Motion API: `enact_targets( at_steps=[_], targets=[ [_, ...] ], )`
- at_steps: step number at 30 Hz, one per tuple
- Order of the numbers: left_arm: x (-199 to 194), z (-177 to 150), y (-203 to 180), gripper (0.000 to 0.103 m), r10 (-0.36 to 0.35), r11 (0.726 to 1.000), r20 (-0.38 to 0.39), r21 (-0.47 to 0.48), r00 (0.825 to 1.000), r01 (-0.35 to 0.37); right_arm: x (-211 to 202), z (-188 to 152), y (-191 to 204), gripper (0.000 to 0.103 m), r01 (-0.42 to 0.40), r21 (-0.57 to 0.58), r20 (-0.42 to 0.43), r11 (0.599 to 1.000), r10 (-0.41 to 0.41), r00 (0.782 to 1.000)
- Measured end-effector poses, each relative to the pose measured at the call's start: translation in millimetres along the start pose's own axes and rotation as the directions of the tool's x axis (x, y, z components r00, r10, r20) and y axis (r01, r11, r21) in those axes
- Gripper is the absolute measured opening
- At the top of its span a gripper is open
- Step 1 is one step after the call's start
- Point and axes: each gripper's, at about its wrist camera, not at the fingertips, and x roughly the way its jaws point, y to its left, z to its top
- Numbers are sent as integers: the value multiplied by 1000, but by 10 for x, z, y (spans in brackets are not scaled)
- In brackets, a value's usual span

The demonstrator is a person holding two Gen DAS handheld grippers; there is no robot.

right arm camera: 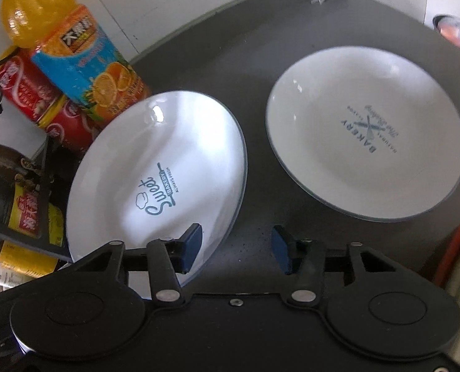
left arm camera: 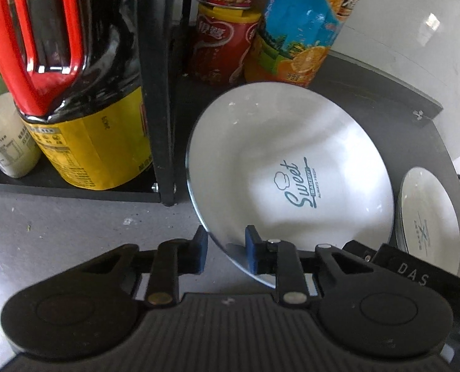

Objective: Organize plates and bowls
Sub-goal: 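Close both grippers on the rim of the Sweet-print plate, then lift the Sweet plate with both grippers and lower it onto the flower-print plate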

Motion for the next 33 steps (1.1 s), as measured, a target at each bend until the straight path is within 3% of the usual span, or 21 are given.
enact_targets(
  at_steps=[7, 8, 9, 18, 33],
  targets=[
    [67, 16, 15, 22, 13, 998, 10, -54, 1000, -13, 87, 86, 23, 46, -26, -21, 24, 999, 26, 999],
    [70, 16, 15, 22, 16, 998, 11, -59, 1000, -15, 97, 93, 31, 37, -28, -30, 28, 999, 29, 999],
    [71, 14, 15, 22, 18, 998, 14, -65, 1000, -17, 113, 100, 38, 19, -32, -40, 24, 999, 33, 999],
    [-60, 28, 85, 18, 14, 996, 50, -84, 999, -9, -94, 3, 132, 13, -25, -126, 109, 992, 38, 993],
    [-223, -82, 198, 16, -36, 993, 22, -112, 999, 38, -444, -175, 181, 14, 2, -133, 163, 991, 20, 986]
  ],
)
